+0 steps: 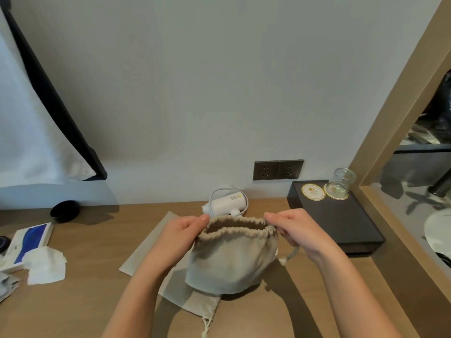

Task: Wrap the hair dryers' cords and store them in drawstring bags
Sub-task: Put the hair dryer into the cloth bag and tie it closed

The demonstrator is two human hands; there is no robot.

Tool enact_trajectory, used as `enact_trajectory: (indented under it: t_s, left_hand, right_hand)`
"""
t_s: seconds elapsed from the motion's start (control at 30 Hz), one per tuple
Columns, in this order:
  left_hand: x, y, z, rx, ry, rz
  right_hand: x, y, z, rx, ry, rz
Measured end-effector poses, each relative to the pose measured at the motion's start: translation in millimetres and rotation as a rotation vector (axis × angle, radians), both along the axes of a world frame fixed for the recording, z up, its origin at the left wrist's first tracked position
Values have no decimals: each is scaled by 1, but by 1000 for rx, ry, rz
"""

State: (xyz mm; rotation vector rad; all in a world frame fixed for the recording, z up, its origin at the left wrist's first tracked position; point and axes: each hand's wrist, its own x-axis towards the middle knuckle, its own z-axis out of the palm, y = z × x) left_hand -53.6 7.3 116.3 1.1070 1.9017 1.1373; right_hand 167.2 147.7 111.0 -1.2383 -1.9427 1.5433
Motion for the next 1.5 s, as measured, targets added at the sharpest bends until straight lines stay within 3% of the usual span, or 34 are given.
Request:
enact_trajectory:
  t_s: [0.47,0.63,0.93,1.13,1.3,1.4,1.5]
  left_hand:
    - [15,3,-4,78,-587,218]
    - [14,3,-12,31,-530,221]
    - [38,13,-12,-150,-274,-75]
    - [62,37,3,-129,-115,-187]
    - [63,39,3,-253,229,-276]
    - [58,29,-2,-144,149,-218]
    - [53,24,-5,-33,17,-81]
  right_hand:
    - [43,3,-2,-261,352,-301]
    - [59,5,-3,-258,330,-298]
    - [63,3,7,-193,451,-206]
    - [53,-2,11,-170,474,-115]
    - [52,-2,10,-170,477,-138]
    - [58,1,6,-150,406,-160]
    - [63,5,4,-72,114,-85]
